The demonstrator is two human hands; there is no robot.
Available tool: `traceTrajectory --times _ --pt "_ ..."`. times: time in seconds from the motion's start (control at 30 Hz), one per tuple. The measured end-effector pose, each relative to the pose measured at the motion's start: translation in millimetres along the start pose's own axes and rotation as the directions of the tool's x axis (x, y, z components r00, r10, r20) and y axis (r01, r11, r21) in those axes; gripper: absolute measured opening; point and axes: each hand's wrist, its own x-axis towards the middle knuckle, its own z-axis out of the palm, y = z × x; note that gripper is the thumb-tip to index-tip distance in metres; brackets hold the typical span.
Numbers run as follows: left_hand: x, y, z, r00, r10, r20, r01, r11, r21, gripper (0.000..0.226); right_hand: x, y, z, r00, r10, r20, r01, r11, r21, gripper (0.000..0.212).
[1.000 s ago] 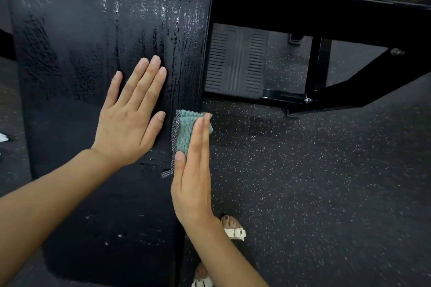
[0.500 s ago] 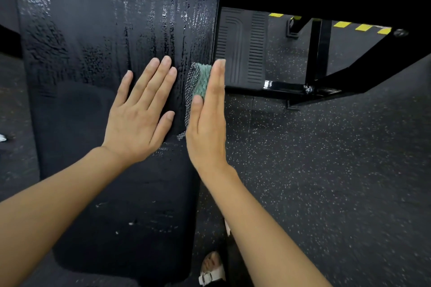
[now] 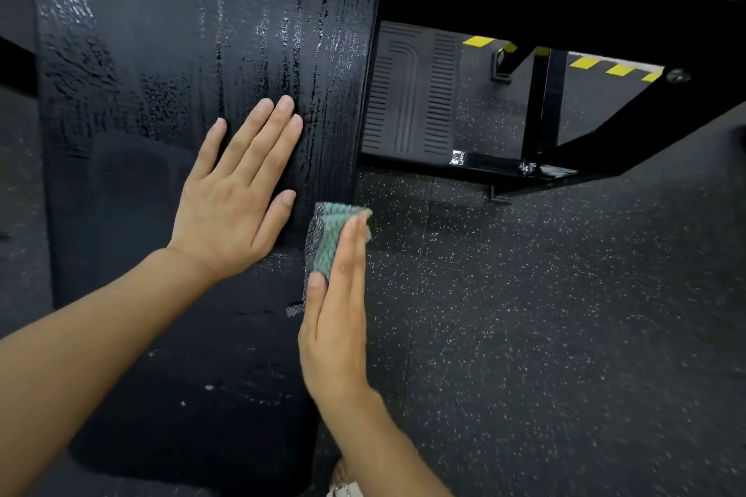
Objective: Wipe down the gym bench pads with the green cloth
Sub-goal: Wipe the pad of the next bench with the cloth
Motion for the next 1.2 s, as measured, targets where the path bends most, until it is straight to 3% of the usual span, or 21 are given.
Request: traceTrajectory --times 0.33,0.6,0.73,1.2 --pt "-11 7 0 0.998 -0.057 0.006 0.057 0.998 -0.017 0.06 16 -1 -4 0.999 0.019 0.028 -0.021 0.996 0.088 0.06" --pt "-77 31 7 0.989 -0.138 0.052 0.141 0.988 -0.056 0.062 50 -6 -11 1.0 -0.016 -0.013 0.017 0.992 0.125 0.057" --pt "-85 33 11 0.987 -0.158 0.04 0.16 0.986 -0.042 0.062 31 -1 -8 0.999 -0.02 0.028 0.016 0.992 0.126 0.065" --pt "-84 34 14 0.986 -0.164 0.01 0.164 0.986 -0.034 0.061 -46 15 12 0.997 0.071 -0.032 -0.065 0.985 0.16 0.054"
